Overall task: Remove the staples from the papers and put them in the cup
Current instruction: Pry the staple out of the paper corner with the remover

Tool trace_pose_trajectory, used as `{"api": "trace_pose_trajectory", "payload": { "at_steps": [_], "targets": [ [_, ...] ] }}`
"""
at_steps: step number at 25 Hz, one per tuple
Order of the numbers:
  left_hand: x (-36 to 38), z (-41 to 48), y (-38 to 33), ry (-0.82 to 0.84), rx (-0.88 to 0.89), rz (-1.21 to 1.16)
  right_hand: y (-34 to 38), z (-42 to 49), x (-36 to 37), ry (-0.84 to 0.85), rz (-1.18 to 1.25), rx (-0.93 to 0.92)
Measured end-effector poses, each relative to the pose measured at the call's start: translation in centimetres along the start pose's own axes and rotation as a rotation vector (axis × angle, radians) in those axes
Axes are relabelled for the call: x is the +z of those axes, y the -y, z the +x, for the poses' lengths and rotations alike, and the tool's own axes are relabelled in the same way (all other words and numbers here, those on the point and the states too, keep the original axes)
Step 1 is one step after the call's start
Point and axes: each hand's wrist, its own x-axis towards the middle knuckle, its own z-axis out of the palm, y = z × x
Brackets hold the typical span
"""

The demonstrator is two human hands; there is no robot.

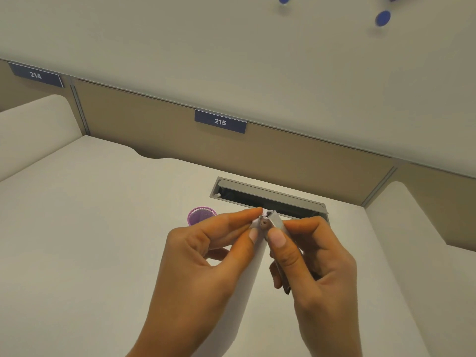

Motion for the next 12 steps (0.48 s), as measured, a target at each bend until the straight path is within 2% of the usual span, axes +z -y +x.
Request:
{"api": "trace_pose_trajectory", "payload": {
  "at_steps": [9, 12],
  "targets": [
    [-0.7, 0.5, 0.1, 0.032, -0.100, -0.043, -0.1, 0.7, 0.1, 0.159, 0.402, 0.317],
    [-1.1, 0.5, 0.2, 0.058, -0.145, -0.080, 0.0, 1.2, -0.2, 0.105, 0.570, 0.382]
  ]
}}
